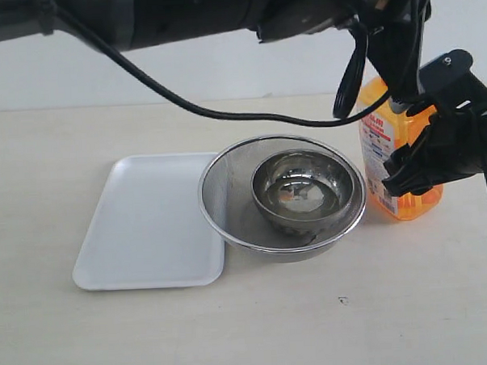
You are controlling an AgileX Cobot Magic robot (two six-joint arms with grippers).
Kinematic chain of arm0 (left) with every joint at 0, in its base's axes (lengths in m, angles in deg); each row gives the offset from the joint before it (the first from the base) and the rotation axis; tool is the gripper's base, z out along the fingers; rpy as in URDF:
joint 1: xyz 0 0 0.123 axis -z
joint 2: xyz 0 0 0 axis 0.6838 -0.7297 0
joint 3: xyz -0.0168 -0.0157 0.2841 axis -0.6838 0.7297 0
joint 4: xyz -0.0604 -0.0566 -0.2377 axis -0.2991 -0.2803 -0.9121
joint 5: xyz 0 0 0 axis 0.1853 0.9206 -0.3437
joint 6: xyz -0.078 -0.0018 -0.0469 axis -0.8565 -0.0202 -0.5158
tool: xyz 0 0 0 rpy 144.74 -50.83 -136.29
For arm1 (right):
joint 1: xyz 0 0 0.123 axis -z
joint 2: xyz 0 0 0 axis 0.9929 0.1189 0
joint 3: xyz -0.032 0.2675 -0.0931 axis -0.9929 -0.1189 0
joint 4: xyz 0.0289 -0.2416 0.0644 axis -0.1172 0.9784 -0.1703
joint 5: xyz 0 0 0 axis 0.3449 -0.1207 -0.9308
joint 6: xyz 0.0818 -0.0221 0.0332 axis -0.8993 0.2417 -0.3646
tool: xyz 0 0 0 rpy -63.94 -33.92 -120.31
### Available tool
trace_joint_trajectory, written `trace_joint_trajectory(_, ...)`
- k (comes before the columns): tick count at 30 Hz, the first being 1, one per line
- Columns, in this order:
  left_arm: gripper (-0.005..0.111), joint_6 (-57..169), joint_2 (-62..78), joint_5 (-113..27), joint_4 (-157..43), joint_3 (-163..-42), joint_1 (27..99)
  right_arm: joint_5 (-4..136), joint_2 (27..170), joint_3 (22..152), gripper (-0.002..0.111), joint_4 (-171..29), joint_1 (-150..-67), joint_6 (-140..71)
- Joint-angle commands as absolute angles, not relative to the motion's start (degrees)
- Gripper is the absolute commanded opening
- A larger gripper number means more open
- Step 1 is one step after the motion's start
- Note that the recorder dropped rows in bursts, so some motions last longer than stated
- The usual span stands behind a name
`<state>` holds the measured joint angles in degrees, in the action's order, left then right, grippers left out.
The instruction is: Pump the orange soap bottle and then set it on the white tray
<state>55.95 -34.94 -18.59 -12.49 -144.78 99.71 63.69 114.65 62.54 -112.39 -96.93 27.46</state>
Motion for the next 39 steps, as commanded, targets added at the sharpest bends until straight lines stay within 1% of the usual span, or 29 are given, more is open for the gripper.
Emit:
trace_joint_trajectory(1, 0.005, 56.15, -31.77, -17.13, -14.27, -144.59, 99.79, 62.5, 114.19, 62.69, 0.0, -112.12, -96.95, 27.63)
trace_joint_trajectory(5, 0.005, 58.34, -30.46, -16.74, -17.59, -144.59, 99.79, 62.5, 114.19, 62.69, 0.0, -112.12, -96.95, 27.63)
trace_joint_trajectory(9, 0.005, 69.83, -30.82, -15.8, -32.95, -144.59, 99.79, 62.5, 114.19, 62.69, 0.0, -112.12, -96.95, 27.63)
trace_joint_trajectory(12, 0.005, 76.31, -31.68, -16.04, -38.53, -144.59, 99.79, 62.51, 114.19, 62.69, 0.0, -112.24, -96.95, 27.63)
trace_joint_trajectory(26, 0.005, 76.31, -35.49, -17.57, -35.94, -144.59, 99.43, 64.22, 114.19, 62.69, 0.0, -112.36, -96.95, 27.63)
trace_joint_trajectory(34, 0.005, 72.67, -35.47, -18.02, -35.94, -144.59, 96.33, 64.43, 114.19, 62.69, 0.0, -112.36, -96.95, 27.63)
trace_joint_trajectory(39, 0.005, 71.99, -35.47, -17.39, -35.94, -144.59, 95.65, 64.08, 114.19, 62.69, 0.0, -112.36, -96.95, 27.63)
